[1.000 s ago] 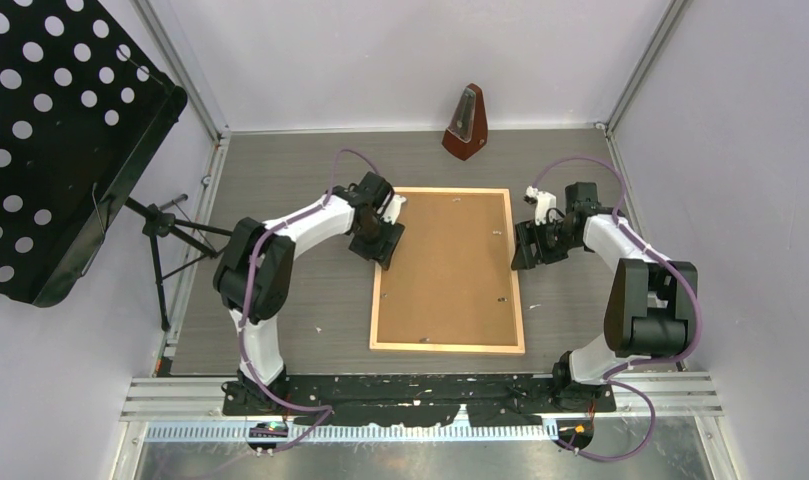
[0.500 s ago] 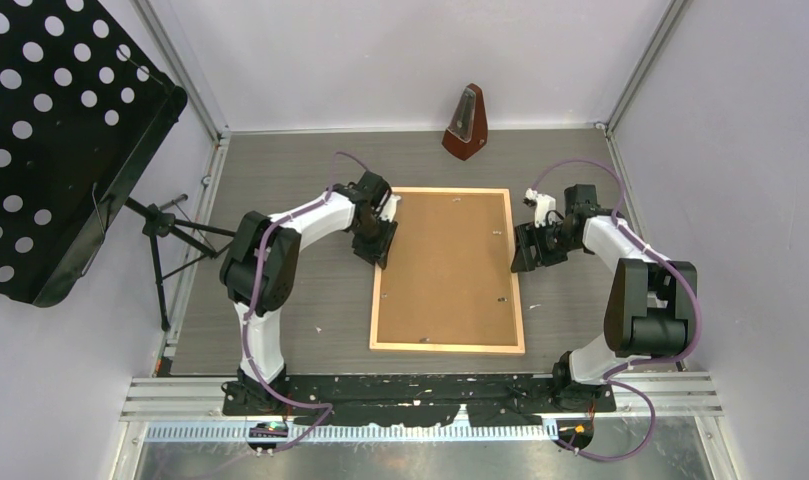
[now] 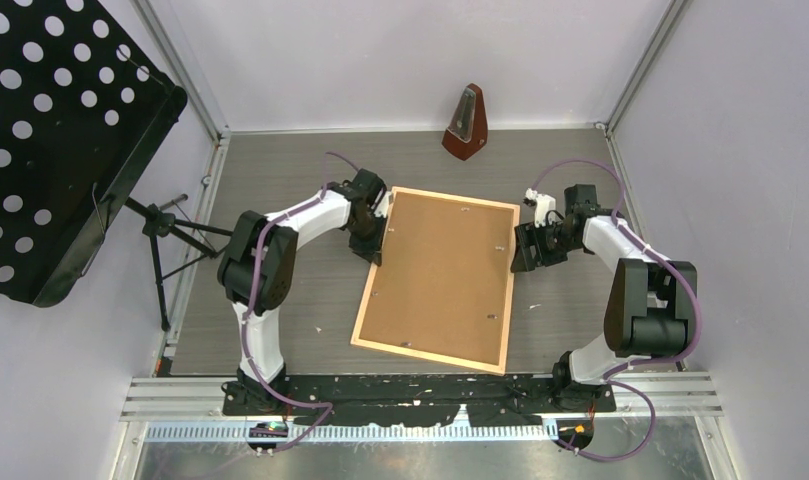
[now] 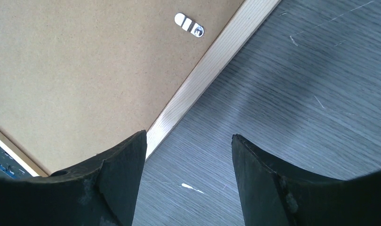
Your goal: Put the photo into the frame
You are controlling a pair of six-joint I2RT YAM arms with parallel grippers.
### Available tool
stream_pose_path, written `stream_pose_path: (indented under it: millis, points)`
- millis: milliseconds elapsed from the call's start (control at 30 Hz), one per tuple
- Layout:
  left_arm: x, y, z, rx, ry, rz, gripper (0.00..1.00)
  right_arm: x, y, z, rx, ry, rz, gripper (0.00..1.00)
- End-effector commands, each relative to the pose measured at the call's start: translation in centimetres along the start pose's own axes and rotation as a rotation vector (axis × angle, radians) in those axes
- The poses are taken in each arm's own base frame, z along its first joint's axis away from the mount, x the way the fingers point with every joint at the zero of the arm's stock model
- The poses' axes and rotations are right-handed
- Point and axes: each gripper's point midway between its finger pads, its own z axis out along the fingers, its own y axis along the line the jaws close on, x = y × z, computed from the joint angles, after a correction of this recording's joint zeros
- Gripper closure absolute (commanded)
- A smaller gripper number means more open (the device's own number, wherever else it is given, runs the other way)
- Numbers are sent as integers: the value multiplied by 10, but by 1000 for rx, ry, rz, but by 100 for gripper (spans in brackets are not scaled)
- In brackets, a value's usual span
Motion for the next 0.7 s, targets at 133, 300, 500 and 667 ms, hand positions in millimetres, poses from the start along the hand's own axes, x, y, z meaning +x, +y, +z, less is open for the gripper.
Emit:
stream_pose_path:
  millis: [133,300,500,667]
  points:
    - [10,1,3,14,12,6,100,-22,-4,-13,43,-73,-35,27]
    - [20,8,5,10,20,-67,100,-31,-4,-15,46,-84,-30,27]
    - [32,19,4,18,14,-161,100,-43,-3,-7,66,-71,-55,27]
    - [44,25,6,61,2,-264,100,-61,-8,6,87,-70,-63,27]
